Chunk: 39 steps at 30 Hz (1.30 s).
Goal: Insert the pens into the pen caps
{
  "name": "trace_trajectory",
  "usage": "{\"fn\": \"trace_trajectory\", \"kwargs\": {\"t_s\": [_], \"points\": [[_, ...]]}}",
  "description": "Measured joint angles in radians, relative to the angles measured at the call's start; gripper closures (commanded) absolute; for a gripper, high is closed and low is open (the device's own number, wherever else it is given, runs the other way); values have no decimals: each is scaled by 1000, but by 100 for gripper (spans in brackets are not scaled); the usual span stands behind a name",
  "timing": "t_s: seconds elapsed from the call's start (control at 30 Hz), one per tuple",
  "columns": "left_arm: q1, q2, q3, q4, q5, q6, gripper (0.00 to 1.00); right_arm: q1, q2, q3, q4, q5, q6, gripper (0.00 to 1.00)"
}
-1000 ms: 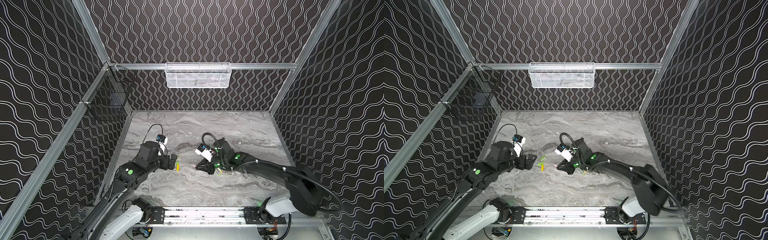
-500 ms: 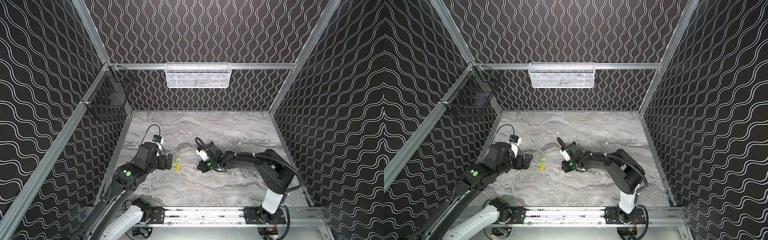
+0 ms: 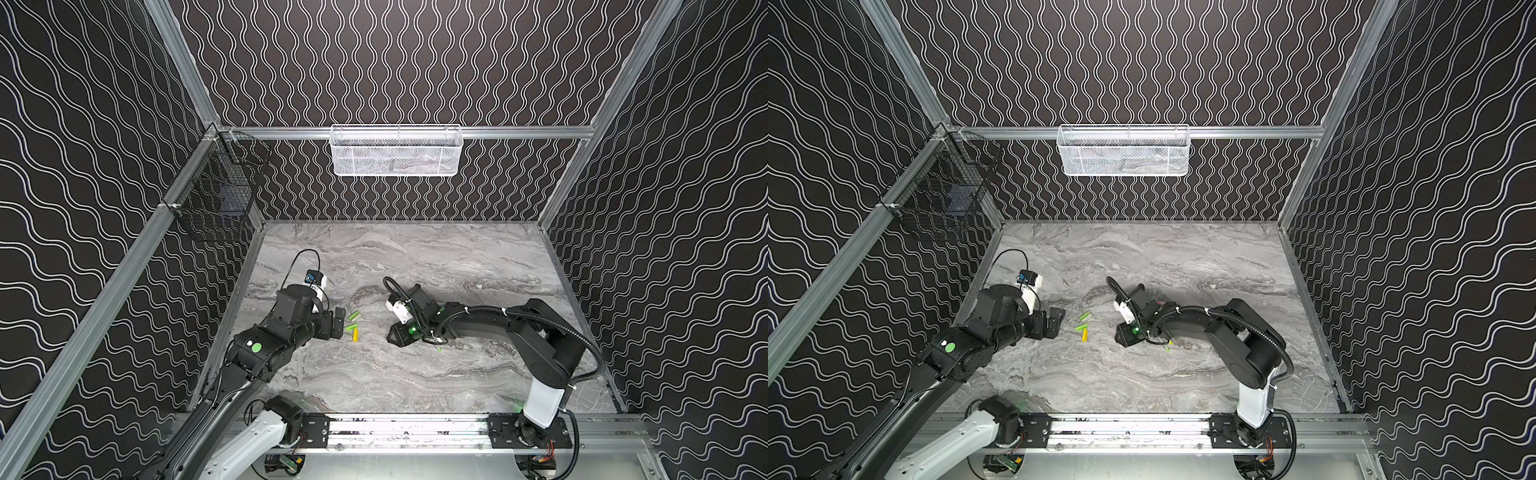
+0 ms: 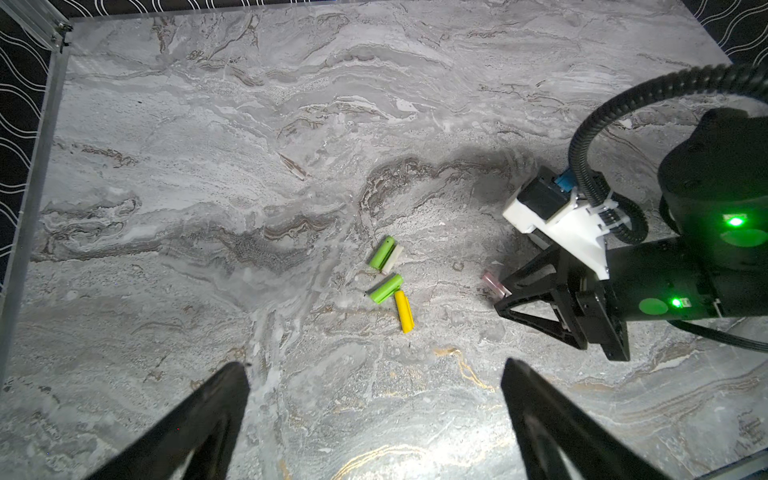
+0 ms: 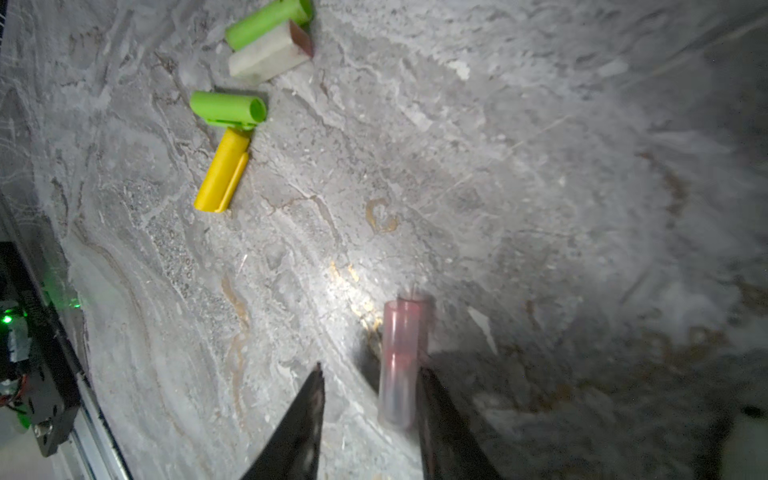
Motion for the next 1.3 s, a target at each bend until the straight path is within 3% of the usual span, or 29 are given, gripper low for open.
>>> {"fn": "trace_trajectory", "kwargs": {"t_s": [0.47, 0.9, 1.3], "points": [[3, -13, 0, 0, -5, 0, 1, 20, 42, 171, -104, -62, -19, 59], [17, -57, 0, -4, -42, 0, 1, 24, 245, 423, -241, -110, -148, 56], [51, -77, 0, -4, -52, 0, 1, 101, 257, 420, -257, -47, -181, 51]]}}
